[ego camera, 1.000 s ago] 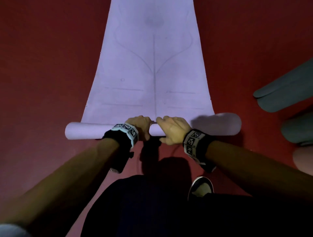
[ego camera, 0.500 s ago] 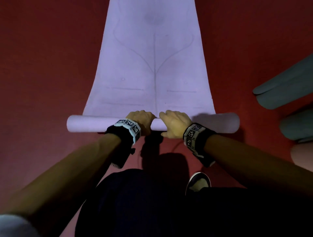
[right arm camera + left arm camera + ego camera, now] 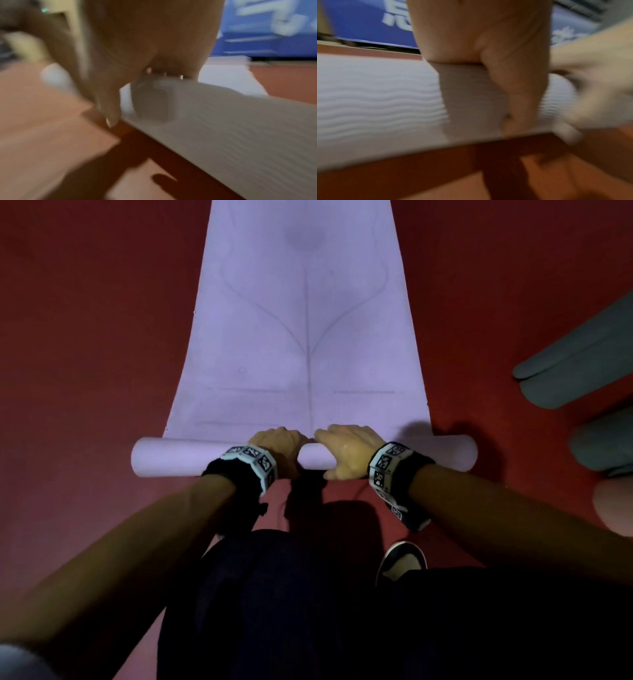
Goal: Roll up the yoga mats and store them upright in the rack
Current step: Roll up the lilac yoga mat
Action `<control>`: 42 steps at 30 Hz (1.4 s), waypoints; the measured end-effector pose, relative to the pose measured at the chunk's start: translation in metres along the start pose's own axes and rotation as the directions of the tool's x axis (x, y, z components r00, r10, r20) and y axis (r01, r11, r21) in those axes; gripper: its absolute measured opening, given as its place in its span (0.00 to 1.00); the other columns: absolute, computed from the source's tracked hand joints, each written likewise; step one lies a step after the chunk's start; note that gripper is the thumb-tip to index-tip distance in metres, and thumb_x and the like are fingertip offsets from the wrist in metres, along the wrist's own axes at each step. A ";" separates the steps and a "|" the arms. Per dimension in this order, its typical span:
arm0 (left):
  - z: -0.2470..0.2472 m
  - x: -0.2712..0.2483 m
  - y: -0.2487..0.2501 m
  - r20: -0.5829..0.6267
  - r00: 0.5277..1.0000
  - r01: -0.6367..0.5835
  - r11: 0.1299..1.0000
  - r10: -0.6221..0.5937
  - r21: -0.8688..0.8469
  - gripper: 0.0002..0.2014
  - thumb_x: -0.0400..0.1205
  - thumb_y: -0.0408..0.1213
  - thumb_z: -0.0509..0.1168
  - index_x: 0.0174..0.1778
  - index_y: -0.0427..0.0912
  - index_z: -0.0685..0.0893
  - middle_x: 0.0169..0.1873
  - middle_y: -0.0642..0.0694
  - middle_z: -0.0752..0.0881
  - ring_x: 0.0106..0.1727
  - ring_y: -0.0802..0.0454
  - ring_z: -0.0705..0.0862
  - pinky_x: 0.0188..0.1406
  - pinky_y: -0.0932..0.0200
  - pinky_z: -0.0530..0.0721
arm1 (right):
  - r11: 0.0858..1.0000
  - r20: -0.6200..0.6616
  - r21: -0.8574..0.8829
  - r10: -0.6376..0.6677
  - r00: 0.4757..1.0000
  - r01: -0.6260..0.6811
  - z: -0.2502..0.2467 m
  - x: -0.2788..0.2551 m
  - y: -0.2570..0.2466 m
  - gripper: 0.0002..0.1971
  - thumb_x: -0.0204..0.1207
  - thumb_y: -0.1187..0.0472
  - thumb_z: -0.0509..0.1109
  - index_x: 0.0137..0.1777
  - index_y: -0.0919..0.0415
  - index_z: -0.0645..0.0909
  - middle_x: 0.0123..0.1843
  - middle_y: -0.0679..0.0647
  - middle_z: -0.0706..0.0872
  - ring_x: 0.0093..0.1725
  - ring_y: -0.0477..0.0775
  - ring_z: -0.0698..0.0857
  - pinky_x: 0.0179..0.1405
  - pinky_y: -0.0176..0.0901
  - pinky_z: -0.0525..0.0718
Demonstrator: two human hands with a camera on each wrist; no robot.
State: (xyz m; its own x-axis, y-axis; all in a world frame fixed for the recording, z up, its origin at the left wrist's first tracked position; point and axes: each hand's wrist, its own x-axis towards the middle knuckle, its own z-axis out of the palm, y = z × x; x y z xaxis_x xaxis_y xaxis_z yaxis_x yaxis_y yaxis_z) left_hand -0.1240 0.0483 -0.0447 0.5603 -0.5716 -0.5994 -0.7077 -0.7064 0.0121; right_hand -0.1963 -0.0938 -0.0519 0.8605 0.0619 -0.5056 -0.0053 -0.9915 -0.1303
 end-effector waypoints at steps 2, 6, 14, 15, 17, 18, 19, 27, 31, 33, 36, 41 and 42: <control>-0.005 0.005 -0.002 0.078 0.997 0.026 1.000 -0.025 -0.013 0.25 0.73 0.49 0.75 0.67 0.58 0.82 0.59 0.47 0.88 0.59 0.44 0.88 0.52 0.51 0.85 | 0.998 -0.032 -0.056 -0.016 0.999 0.014 0.006 -0.003 -0.001 0.37 0.69 0.46 0.79 0.74 0.54 0.67 0.64 0.56 0.81 0.59 0.64 0.84 0.44 0.49 0.71; 0.003 -0.003 -0.010 0.002 1.000 -0.001 0.998 0.001 -0.065 0.24 0.75 0.56 0.72 0.66 0.56 0.80 0.58 0.46 0.87 0.58 0.41 0.87 0.51 0.50 0.84 | 1.000 -0.011 -0.010 0.004 1.000 -0.004 0.001 0.002 -0.004 0.30 0.70 0.51 0.76 0.70 0.55 0.71 0.60 0.57 0.84 0.57 0.64 0.85 0.44 0.47 0.73; 0.015 -0.006 -0.002 -0.121 0.987 -0.104 0.994 0.106 0.026 0.24 0.77 0.60 0.67 0.67 0.56 0.75 0.58 0.47 0.87 0.58 0.41 0.87 0.44 0.54 0.74 | 0.997 0.159 0.059 0.032 0.987 -0.042 -0.004 0.008 0.000 0.27 0.67 0.48 0.79 0.66 0.50 0.79 0.57 0.51 0.87 0.55 0.59 0.87 0.45 0.46 0.79; 0.009 0.000 0.001 -0.054 0.995 -0.084 0.996 0.085 0.015 0.24 0.76 0.59 0.69 0.67 0.58 0.76 0.59 0.50 0.87 0.59 0.43 0.87 0.45 0.54 0.75 | 0.998 0.124 0.043 0.037 0.992 -0.043 -0.003 0.005 0.002 0.29 0.67 0.47 0.79 0.67 0.51 0.77 0.59 0.53 0.86 0.57 0.61 0.87 0.45 0.46 0.77; 0.001 0.012 0.004 0.091 0.995 -0.040 0.999 0.037 0.032 0.26 0.72 0.55 0.76 0.66 0.61 0.79 0.59 0.51 0.87 0.59 0.45 0.87 0.45 0.53 0.77 | 0.999 0.038 0.016 0.039 0.998 -0.040 0.002 -0.001 0.005 0.33 0.67 0.43 0.79 0.69 0.53 0.71 0.61 0.55 0.85 0.58 0.64 0.86 0.44 0.48 0.73; 0.000 0.017 0.006 0.151 0.988 -0.036 0.999 0.032 0.026 0.28 0.70 0.52 0.78 0.66 0.60 0.79 0.58 0.51 0.88 0.59 0.44 0.87 0.46 0.52 0.80 | 0.999 0.016 0.005 0.038 0.999 -0.038 0.005 -0.002 0.005 0.35 0.67 0.41 0.79 0.69 0.54 0.69 0.62 0.56 0.84 0.57 0.65 0.85 0.43 0.49 0.72; -0.002 0.021 0.004 0.189 0.981 -0.052 0.999 0.050 0.005 0.31 0.68 0.51 0.80 0.67 0.59 0.79 0.58 0.50 0.88 0.59 0.44 0.87 0.48 0.51 0.82 | 0.999 0.009 -0.006 0.040 0.999 -0.040 0.007 -0.004 0.003 0.36 0.67 0.40 0.79 0.69 0.55 0.68 0.62 0.57 0.84 0.57 0.66 0.86 0.42 0.49 0.71; 0.027 -0.008 -0.003 -0.191 0.962 -0.193 0.981 0.195 0.029 0.32 0.74 0.60 0.70 0.69 0.50 0.69 0.55 0.46 0.87 0.53 0.40 0.87 0.41 0.52 0.77 | 0.991 0.206 0.108 0.061 0.977 -0.085 -0.008 0.003 0.009 0.31 0.60 0.41 0.80 0.64 0.47 0.80 0.52 0.46 0.87 0.51 0.56 0.87 0.47 0.47 0.84; 0.009 0.002 0.006 0.078 0.988 -0.136 0.991 0.137 -0.020 0.31 0.72 0.57 0.74 0.71 0.59 0.74 0.59 0.50 0.86 0.60 0.42 0.86 0.51 0.50 0.81 | 0.993 0.151 0.096 0.048 0.987 -0.063 0.004 -0.003 0.005 0.33 0.62 0.38 0.80 0.65 0.48 0.76 0.55 0.48 0.85 0.52 0.58 0.85 0.45 0.47 0.78; -0.002 0.007 0.009 0.233 0.966 -0.118 0.993 0.111 0.015 0.35 0.72 0.48 0.79 0.74 0.58 0.73 0.54 0.45 0.86 0.53 0.40 0.86 0.45 0.49 0.82 | 0.997 0.110 0.065 0.037 0.993 -0.044 0.015 -0.008 0.003 0.35 0.66 0.38 0.79 0.67 0.51 0.69 0.60 0.52 0.84 0.56 0.62 0.84 0.46 0.49 0.75; 0.003 0.006 0.004 0.214 0.967 -0.136 0.990 0.141 -0.040 0.38 0.71 0.47 0.80 0.75 0.56 0.71 0.59 0.45 0.86 0.58 0.40 0.86 0.45 0.51 0.78 | 0.997 0.120 0.058 0.041 0.992 -0.049 0.016 -0.009 0.002 0.34 0.67 0.41 0.78 0.69 0.52 0.69 0.63 0.55 0.84 0.59 0.63 0.85 0.48 0.48 0.76; 0.027 -0.005 0.004 -0.054 0.981 -0.191 0.978 0.187 -0.082 0.37 0.68 0.59 0.76 0.70 0.52 0.68 0.58 0.45 0.86 0.56 0.38 0.86 0.43 0.51 0.73 | 0.992 0.230 0.121 0.006 0.973 -0.035 0.003 -0.002 0.012 0.30 0.65 0.41 0.81 0.66 0.48 0.79 0.57 0.51 0.88 0.53 0.57 0.86 0.47 0.44 0.78; 0.021 -0.002 0.005 -0.017 0.985 -0.172 0.980 0.171 -0.100 0.36 0.68 0.56 0.77 0.69 0.53 0.70 0.58 0.46 0.86 0.58 0.39 0.86 0.44 0.52 0.74 | 0.991 0.233 0.126 0.008 0.972 -0.039 0.004 -0.001 0.013 0.31 0.64 0.40 0.81 0.66 0.47 0.78 0.57 0.50 0.88 0.52 0.57 0.86 0.47 0.45 0.79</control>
State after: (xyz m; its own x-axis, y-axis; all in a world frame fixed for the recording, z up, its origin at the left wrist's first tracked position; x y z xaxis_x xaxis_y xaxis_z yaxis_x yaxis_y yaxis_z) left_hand -0.1376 0.0545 -0.0601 0.4382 -0.6914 -0.5745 -0.7471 -0.6355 0.1949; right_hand -0.1994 -0.1059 -0.0561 0.7181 0.0785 -0.6915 -0.1027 -0.9708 -0.2169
